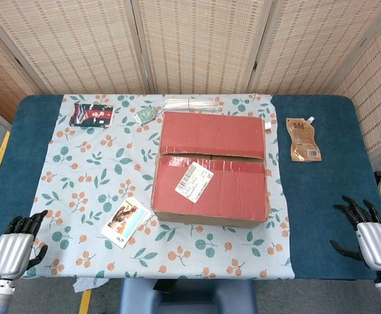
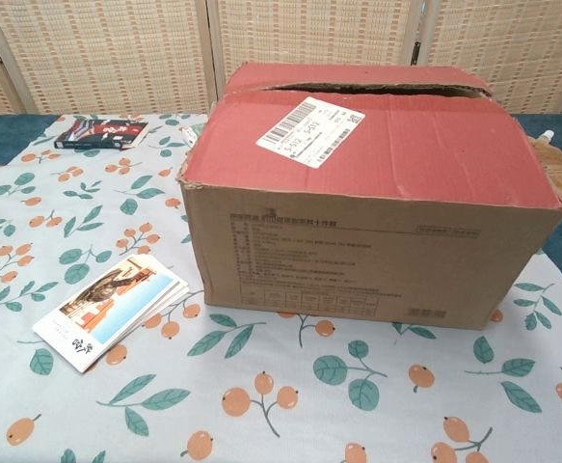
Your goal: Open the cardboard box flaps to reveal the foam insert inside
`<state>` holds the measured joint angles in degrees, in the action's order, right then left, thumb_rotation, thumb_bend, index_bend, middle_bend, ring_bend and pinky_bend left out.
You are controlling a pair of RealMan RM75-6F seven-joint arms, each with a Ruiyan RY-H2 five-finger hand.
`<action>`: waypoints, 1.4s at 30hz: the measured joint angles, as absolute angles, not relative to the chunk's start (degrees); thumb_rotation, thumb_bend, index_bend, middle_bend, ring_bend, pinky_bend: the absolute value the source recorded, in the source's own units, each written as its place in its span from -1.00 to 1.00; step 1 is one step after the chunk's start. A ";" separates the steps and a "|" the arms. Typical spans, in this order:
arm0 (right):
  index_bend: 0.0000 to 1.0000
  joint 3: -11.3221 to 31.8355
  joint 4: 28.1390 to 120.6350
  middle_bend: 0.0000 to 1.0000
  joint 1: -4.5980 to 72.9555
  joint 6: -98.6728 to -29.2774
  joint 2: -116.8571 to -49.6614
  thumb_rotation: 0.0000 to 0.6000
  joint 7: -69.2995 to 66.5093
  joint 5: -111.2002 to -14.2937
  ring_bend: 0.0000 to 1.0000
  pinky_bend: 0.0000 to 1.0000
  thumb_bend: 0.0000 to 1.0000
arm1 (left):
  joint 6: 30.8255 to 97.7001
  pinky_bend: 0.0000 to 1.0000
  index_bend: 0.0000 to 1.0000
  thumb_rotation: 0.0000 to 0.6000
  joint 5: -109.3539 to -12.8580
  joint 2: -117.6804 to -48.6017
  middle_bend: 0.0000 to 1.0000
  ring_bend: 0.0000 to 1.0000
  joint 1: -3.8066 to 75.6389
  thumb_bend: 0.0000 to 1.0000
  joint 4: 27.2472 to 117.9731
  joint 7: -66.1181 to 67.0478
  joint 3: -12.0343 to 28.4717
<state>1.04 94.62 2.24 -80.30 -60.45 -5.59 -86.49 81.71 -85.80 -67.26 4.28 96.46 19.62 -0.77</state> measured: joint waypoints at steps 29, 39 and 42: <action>-0.71 14.32 98.76 -1.00 20.27 -69.82 -58.12 1.00 -2.18 -81.01 -0.94 -1.00 -0.48 | 77.06 -0.67 -0.81 1.00 -76.46 -67.09 -0.59 -0.61 7.73 -0.19 95.00 18.16 3.12; -0.71 17.29 91.80 -1.00 30.75 -58.11 -61.55 1.00 -0.89 -75.79 -0.96 -1.00 -0.48 | 77.46 -0.69 -0.81 1.00 -72.89 -68.03 -0.59 -0.61 7.38 -0.19 93.94 18.63 3.82; -0.71 17.47 88.15 -1.00 33.35 -55.65 -63.94 1.00 -1.65 -75.11 -0.96 -1.00 -0.48 | 78.22 -0.69 -0.81 1.00 -72.10 -68.26 -0.59 -0.61 6.91 -0.19 93.98 18.87 3.91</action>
<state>17.47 88.15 33.35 -55.65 -63.94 -1.65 -75.11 78.22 -72.10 -68.26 6.91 93.98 18.87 3.91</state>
